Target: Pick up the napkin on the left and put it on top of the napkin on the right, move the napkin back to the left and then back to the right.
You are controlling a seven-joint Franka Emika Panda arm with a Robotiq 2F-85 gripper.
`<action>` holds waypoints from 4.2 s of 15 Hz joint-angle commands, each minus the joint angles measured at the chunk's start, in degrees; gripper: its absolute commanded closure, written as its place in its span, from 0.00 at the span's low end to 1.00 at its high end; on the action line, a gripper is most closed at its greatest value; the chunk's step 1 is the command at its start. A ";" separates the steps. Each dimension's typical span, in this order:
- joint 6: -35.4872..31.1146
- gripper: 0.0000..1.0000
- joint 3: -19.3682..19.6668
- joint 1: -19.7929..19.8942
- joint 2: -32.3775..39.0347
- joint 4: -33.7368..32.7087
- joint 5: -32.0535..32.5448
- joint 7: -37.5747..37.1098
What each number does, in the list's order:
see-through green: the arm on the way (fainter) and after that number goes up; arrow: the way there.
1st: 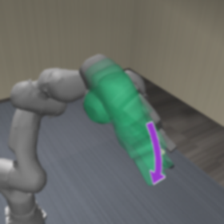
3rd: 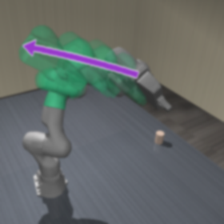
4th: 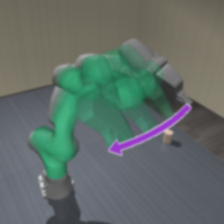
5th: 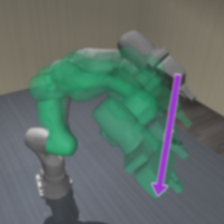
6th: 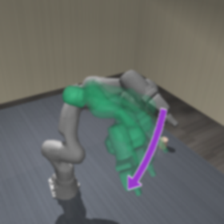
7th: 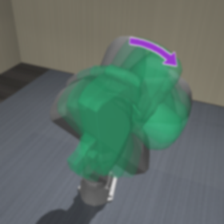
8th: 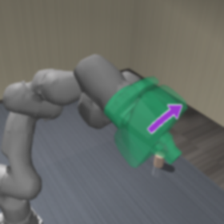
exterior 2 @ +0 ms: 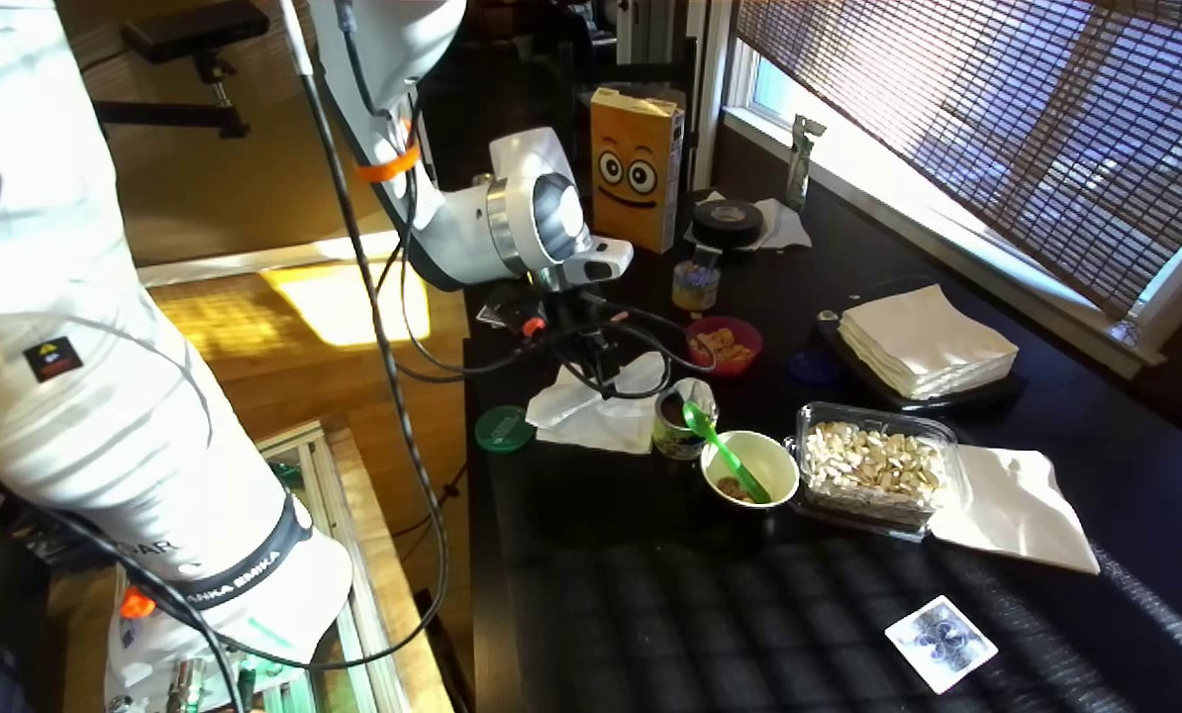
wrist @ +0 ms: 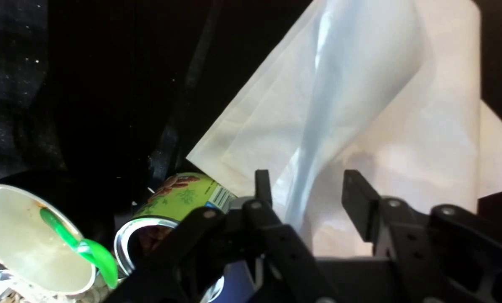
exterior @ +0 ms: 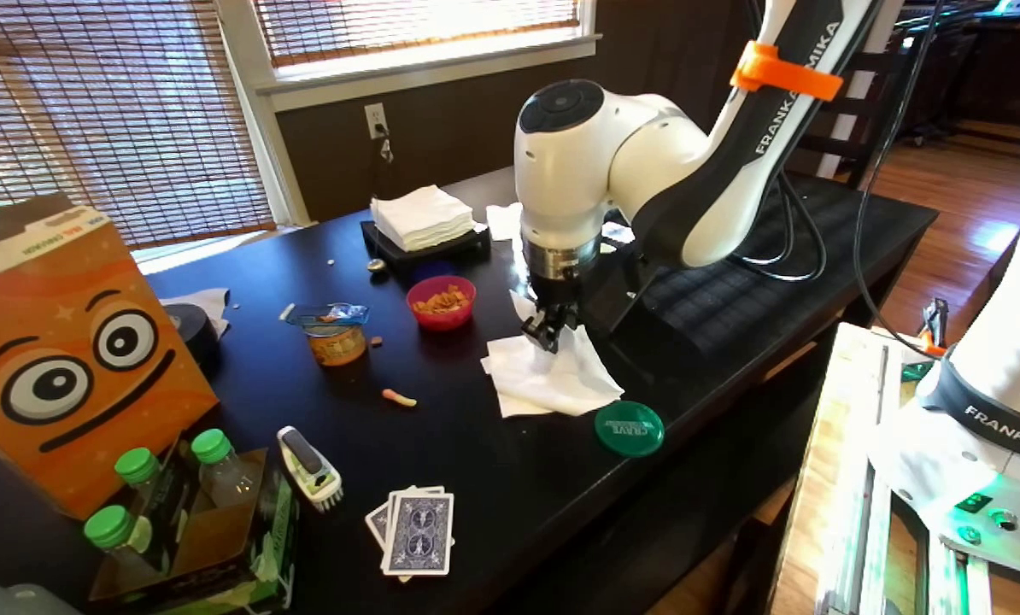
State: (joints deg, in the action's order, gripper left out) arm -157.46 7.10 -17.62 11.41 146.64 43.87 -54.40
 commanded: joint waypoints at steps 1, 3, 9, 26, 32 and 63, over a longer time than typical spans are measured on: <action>-4.13 0.18 -1.85 0.73 4.09 -0.67 -2.84 2.66; -5.62 0.04 -3.03 1.62 6.18 -0.73 -4.57 4.77; -7.13 0.07 -5.49 3.77 10.09 -1.60 -8.20 9.32; -6.92 0.04 -5.50 6.92 8.34 -2.41 -7.93 10.66; -6.93 0.58 -6.07 7.64 8.96 -3.08 -8.26 11.85; -5.56 0.99 -9.48 7.30 -3.64 -1.19 -11.46 13.28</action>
State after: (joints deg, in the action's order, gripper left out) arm -164.00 -0.12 -10.19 11.12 144.09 35.81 -42.72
